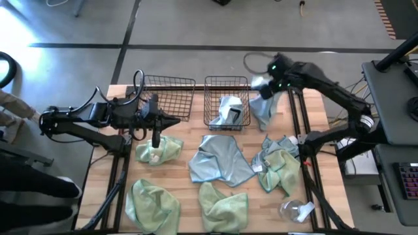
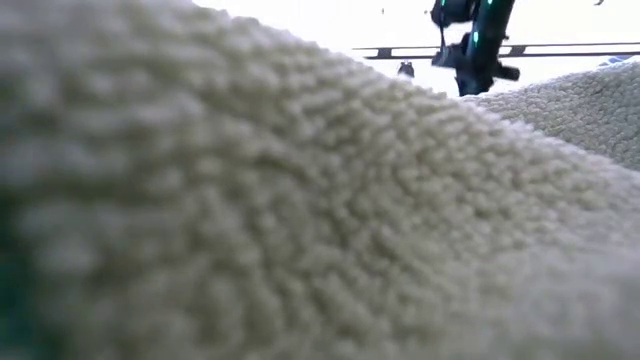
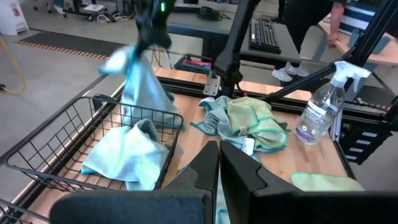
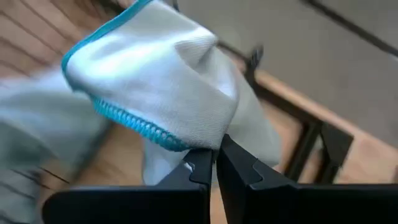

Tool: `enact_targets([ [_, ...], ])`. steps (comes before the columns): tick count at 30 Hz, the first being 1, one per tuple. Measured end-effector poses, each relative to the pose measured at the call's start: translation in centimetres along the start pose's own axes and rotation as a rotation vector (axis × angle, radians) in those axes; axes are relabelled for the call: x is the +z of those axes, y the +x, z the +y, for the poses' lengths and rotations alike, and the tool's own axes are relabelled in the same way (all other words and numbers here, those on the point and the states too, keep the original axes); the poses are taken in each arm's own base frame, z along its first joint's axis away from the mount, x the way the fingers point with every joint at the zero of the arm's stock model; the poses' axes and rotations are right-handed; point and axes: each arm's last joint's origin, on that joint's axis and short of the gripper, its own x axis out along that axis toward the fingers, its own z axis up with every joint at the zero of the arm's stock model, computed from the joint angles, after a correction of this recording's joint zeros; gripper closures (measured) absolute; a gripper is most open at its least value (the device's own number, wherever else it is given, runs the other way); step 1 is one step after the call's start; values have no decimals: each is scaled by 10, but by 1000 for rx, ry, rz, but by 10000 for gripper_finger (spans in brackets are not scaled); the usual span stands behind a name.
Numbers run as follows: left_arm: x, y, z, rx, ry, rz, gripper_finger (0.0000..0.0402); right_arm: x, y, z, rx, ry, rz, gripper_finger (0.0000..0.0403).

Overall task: Sort microfiber towel by color & place in baskets
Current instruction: Put the blue towel into the right wire basket

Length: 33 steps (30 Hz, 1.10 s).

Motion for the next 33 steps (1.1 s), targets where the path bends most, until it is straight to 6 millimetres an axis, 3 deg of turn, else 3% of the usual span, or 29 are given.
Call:
enact_targets([
  [5, 0, 0, 1, 14, 27, -1, 402, 21, -50, -2, 131, 65, -171, 393],
  [9, 0, 0, 1, 27, 48, -3, 402, 39, -78, 5, 252, 71, -310, 393],
  [17, 0, 0, 1, 28, 58, -1, 402, 72, -102, 37, 450, 4, -433, 394],
  [25, 0, 0, 1, 27, 58, 0, 402, 90, -86, 77, 485, -116, -374, 394],
  [33, -3, 0, 1, 31, 60, 29, 402, 80, -15, 98, 356, -209, -9, 394],
])
